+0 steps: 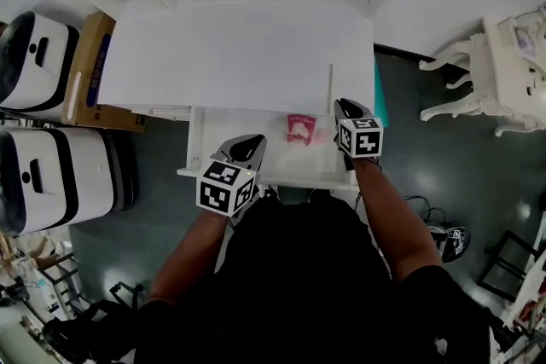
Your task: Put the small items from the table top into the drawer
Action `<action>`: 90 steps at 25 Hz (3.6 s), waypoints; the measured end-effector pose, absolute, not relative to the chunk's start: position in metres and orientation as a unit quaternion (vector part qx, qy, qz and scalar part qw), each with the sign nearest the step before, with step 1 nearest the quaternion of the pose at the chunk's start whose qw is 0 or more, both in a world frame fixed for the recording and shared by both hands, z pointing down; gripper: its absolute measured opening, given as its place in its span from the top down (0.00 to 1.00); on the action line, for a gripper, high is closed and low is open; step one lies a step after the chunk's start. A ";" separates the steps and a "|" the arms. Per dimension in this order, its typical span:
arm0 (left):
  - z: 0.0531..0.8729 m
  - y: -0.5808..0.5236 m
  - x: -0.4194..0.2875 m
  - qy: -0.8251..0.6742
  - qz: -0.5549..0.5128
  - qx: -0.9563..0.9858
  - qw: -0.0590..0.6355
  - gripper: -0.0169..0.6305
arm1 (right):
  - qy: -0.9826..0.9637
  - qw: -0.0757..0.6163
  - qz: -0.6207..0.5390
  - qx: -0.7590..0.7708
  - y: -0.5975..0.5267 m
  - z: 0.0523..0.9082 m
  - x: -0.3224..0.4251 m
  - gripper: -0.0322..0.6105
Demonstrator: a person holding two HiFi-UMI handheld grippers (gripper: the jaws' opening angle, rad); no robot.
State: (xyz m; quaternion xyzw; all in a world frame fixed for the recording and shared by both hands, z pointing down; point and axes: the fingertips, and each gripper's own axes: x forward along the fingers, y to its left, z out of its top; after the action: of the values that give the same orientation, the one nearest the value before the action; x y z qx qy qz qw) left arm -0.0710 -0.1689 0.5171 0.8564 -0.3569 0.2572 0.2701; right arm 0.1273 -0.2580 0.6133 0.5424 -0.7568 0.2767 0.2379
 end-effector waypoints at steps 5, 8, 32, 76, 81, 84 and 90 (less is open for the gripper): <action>0.522 -0.167 -0.084 -0.376 0.257 0.844 0.283 0.96 | -0.743 0.279 0.292 0.533 -0.285 0.646 0.124 0.83; 0.524 -0.166 -0.091 -0.385 0.255 0.839 0.288 0.96 | -0.733 0.297 0.306 0.530 -0.296 0.660 0.122 0.83; 0.520 -0.168 -0.103 -0.396 0.243 0.836 0.291 0.96 | -0.700 0.231 0.440 0.513 -0.296 0.676 0.137 0.88; 0.527 -0.139 -0.113 -0.424 0.255 0.808 0.320 0.96 | -0.786 0.613 0.073 0.030 -0.090 0.804 0.042 0.88; 0.528 -0.136 -0.116 -0.431 0.251 0.803 0.325 0.96 | -0.783 0.617 0.070 0.026 -0.089 0.810 0.041 0.88; 0.530 -0.135 -0.117 -0.429 0.252 0.804 0.326 0.96 | -0.783 0.618 0.071 0.029 -0.088 0.811 0.041 0.88; 0.532 -0.136 -0.114 -0.415 0.254 0.812 0.321 0.96 | -0.784 0.611 0.091 0.061 -0.093 0.806 0.042 0.88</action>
State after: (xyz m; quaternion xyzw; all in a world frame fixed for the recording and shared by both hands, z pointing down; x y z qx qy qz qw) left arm -0.1136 -0.1357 0.5316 0.8125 -0.4151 0.2538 0.3212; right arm 0.0423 -0.0928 0.8061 0.0611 -0.7843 0.0914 0.6106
